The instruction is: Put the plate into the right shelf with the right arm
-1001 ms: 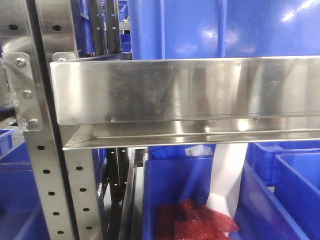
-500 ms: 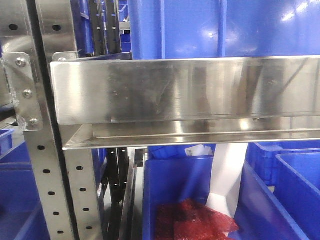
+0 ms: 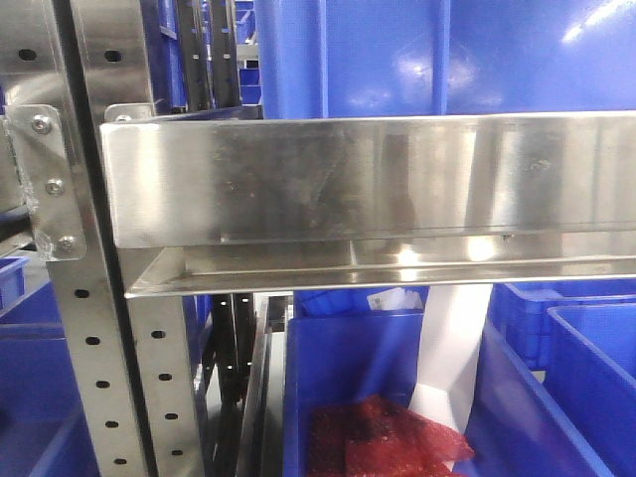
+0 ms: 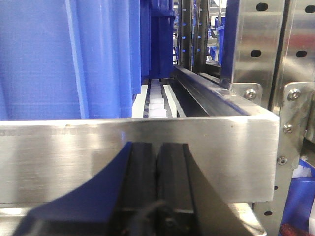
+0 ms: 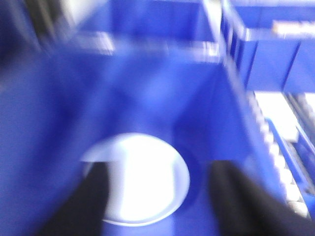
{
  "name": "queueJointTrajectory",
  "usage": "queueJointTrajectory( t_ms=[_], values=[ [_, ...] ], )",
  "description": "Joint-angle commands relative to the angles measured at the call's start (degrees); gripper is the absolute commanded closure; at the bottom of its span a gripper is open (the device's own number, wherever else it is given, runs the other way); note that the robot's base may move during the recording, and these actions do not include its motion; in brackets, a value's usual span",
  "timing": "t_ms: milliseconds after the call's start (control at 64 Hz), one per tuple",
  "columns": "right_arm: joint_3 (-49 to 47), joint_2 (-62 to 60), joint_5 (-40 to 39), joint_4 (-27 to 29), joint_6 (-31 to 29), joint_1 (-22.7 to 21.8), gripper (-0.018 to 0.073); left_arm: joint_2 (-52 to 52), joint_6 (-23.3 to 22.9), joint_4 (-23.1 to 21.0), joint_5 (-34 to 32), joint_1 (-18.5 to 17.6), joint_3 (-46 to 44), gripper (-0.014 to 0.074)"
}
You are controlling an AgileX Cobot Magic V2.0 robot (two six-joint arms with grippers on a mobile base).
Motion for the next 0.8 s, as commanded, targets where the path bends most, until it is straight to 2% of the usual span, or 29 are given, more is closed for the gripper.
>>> queueJointTrajectory(
  t_ms=[0,94,438,610,782],
  values=[
    [2.35,-6.90,-3.27,-0.37,-1.03,-0.22,0.0400,-0.63,-0.14,-0.12,-4.88,0.08,0.43,0.0643],
    [9.79,-15.09,-4.33,-0.37,-2.00,-0.22,0.0517,-0.63,-0.14,-0.12,-4.88,0.08,0.43,0.0643],
    [41.38,-44.66,-10.72,-0.43,-2.69,-0.22,0.0510,-0.63,-0.14,-0.12,-4.88,0.08,0.43,0.0643],
    [50.17,-53.97,-11.00,-0.43,-2.69,-0.22,0.0510,-0.63,-0.14,-0.12,-4.88,0.08,0.43,0.0643],
    [53.44,-56.87,-10.28,-0.43,-2.69,-0.22,0.0510,-0.63,-0.14,-0.12,-4.88,0.08,0.43,0.0643]
  ],
)
